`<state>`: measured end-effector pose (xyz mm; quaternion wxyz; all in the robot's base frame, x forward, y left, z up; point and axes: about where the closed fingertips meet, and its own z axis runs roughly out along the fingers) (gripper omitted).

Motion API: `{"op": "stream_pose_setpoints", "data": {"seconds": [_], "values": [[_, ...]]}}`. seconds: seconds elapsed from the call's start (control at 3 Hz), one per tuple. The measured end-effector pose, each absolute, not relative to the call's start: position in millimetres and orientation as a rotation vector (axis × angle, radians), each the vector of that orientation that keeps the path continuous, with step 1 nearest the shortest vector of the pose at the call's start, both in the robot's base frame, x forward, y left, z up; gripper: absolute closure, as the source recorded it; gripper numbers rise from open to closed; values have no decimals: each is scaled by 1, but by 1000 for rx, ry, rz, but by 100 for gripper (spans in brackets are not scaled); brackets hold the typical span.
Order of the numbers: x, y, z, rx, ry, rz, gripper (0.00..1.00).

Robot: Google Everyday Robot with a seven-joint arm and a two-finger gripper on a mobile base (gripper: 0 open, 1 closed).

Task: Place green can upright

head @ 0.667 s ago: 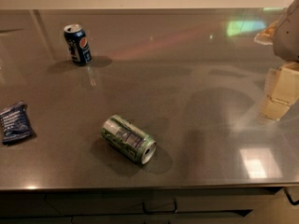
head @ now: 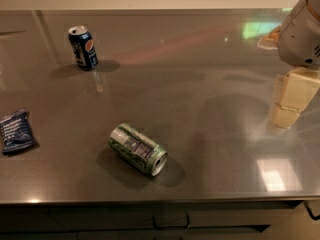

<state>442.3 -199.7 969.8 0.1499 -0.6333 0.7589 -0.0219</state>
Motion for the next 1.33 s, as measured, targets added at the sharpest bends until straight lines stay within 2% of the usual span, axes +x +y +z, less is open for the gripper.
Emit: {"op": "stream_pose_setpoints", "data": {"seconds": [0.67,1.33], "values": [[470,-136,947,-2144,1867,83,0],[476,-82,947,-2452,1317,167,0]]}}
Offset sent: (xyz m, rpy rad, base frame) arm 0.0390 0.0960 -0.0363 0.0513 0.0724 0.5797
